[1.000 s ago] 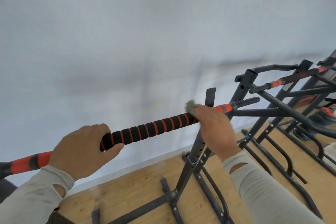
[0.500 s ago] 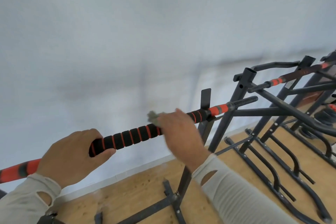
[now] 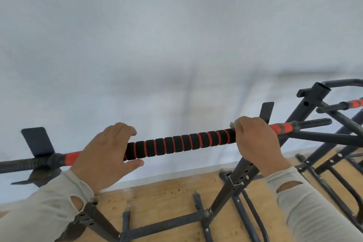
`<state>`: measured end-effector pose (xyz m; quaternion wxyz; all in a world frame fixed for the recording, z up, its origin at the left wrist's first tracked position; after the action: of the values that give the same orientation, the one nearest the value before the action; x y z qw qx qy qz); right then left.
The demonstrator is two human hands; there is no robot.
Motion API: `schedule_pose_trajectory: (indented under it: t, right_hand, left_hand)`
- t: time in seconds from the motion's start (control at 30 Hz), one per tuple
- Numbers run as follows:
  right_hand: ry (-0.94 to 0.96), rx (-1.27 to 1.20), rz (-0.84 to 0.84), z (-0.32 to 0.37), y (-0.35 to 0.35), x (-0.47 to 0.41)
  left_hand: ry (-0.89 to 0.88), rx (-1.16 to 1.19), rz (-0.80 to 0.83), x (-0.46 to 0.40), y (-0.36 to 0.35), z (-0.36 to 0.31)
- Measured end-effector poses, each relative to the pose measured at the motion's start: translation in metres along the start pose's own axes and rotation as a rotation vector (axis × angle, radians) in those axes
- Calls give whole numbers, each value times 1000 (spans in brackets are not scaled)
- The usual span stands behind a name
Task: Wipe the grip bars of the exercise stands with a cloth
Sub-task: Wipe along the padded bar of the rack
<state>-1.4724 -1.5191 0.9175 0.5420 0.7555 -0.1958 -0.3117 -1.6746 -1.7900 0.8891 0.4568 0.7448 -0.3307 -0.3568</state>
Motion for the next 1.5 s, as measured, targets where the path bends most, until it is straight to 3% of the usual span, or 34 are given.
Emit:
schedule_pose_trajectory:
  t: [0.23,0.33,0.43,0.5,0.6,0.7,0.8,0.93,1.1,1.33,1.5]
  right_hand:
    - [-217,-177,-35,24,6,8]
    - [-64,-195,-85,112,21,20]
    - [177,-413,-256,215,39,51]
    - [263,-506,-315,247,41,63]
    - [354,-387,-374,232,36,64]
    - [353,-201,-397,173,18,57]
    - [196,-35,-330,89,7,49]
    - [-82,51,-164,0,2,45]
    - [-131,-194,-211,13,-4,43]
    - [-138,-288,-216,13,2,35]
    - [-149,-323,-279,69,18,42]
  left_hand:
    - [47,142,46,8,2,30]
    - [42,177,85,6,4,32]
    - [59,247,127,3,6,35]
    - [32,236,146,0,5,36]
    - [-26,174,189,-1,3,38]
    - [-116,128,168,2,1,40]
    - [-180,181,113,0,6,38]
    - [-68,271,171,-7,10,44]
    - [-24,209,186,-7,10,45]
    - [-92,-3,-52,12,10,43]
    - [9,-39,55,2,8,48]
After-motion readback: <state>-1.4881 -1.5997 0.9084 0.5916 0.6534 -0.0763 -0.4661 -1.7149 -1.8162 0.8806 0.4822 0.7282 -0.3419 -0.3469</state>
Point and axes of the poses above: each hand's wrist, its own x-axis away from the middle knuckle, its own y-axis out of the back of the hand, z = x × y, the point moved 8 cm from there along -x, towards the middle knuckle, and after that the axes turned 10 degrees about x, right-handed, at the moved point
